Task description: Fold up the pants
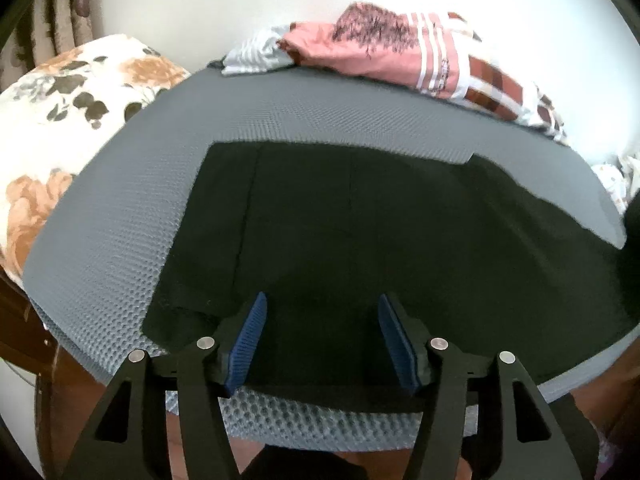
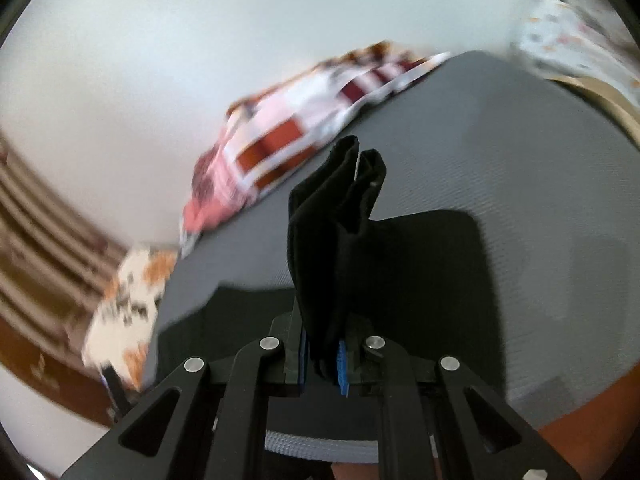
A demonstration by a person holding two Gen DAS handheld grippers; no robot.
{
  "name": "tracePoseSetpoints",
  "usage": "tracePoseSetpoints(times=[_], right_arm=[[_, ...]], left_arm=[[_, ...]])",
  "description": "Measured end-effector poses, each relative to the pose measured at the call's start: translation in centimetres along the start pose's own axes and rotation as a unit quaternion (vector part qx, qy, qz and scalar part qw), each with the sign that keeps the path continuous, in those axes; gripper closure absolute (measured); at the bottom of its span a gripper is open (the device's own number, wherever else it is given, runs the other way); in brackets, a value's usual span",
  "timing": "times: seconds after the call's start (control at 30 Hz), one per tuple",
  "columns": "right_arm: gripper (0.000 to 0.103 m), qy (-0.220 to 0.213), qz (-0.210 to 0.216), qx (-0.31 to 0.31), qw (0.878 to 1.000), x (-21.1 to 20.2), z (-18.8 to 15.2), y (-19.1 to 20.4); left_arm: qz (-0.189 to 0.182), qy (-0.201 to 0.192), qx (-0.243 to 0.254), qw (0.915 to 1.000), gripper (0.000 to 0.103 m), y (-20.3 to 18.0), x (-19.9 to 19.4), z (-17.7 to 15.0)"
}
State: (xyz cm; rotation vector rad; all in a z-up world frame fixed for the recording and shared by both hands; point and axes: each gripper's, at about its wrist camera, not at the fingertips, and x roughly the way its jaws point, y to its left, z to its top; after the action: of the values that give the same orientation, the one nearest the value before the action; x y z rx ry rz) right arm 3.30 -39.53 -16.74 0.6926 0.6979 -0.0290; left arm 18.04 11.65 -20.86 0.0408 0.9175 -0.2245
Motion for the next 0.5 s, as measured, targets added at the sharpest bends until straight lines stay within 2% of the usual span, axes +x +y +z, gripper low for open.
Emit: tracePoseSetpoints(times=[0.2, 0.33, 0.5], right_arm=[[0.091, 0.061, 0.018, -0.037, 0.997, 5.8, -3.3, 4.4], [0.091, 0.088, 0.013, -0.066, 0.994, 8.2, -5.0, 6.4], [0.091, 0.108, -0.004, -0.103, 0.989, 10.4, -7.0, 8.1]], left_arm=[[-0.013, -0.040, 0.017, 0.9990, 0.043, -1.8, -4.5, 0.9], [-0.032, -0.059, 0.024, 0.9975, 0.029, -3.1, -6.8, 1.0], [-0.046, -0.071, 0.050, 0.9951, 0.029, -5.2, -7.9, 0.8]])
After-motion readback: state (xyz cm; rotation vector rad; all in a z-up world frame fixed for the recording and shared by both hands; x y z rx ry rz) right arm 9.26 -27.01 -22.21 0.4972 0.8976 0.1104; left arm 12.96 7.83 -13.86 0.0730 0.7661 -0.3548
